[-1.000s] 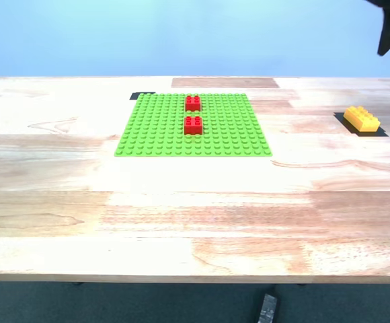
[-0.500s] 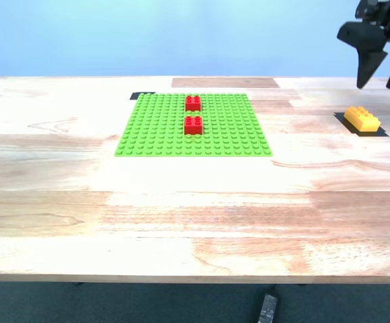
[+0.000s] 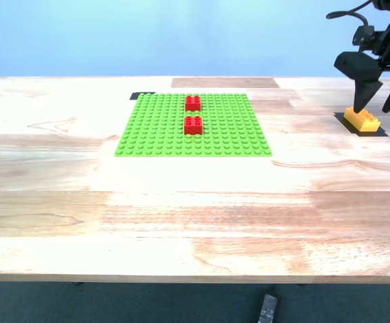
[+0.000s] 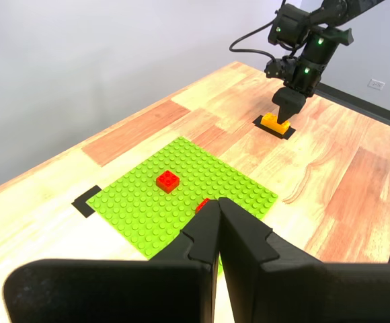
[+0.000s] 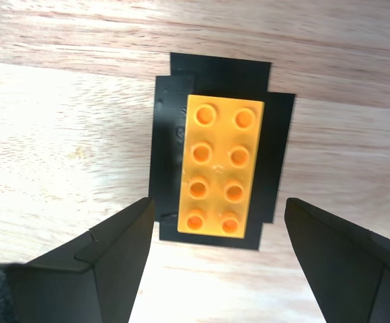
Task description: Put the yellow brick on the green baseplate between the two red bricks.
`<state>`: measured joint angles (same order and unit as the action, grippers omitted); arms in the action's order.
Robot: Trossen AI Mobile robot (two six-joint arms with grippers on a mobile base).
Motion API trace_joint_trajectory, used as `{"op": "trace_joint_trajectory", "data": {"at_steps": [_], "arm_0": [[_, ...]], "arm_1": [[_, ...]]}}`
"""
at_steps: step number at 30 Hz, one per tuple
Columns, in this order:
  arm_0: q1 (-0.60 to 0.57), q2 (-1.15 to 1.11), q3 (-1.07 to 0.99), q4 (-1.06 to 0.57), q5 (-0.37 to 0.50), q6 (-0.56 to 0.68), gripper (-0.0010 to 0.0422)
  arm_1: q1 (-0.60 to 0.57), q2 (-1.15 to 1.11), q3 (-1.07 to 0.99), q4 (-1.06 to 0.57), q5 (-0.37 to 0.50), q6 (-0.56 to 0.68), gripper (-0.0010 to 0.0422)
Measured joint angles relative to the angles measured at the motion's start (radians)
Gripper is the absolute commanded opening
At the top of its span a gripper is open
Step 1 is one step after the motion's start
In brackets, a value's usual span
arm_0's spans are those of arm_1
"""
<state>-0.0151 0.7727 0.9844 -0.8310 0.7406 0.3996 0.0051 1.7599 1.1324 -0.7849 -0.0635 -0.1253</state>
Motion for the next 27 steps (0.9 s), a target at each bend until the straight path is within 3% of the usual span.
{"op": "trace_joint_trajectory", "data": {"at_steps": [9, 27], "arm_0": [[-0.001, -0.006, 0.000, 0.001, 0.000, 0.000, 0.0000], [-0.003, -0.006, 0.000, 0.004, 0.000, 0.000, 0.0000]], "arm_1": [[0.014, 0.013, -0.055, 0.100, -0.015, 0.021, 0.0251], [0.018, 0.047, -0.043, 0.139, 0.019, 0.015, 0.0087]]}}
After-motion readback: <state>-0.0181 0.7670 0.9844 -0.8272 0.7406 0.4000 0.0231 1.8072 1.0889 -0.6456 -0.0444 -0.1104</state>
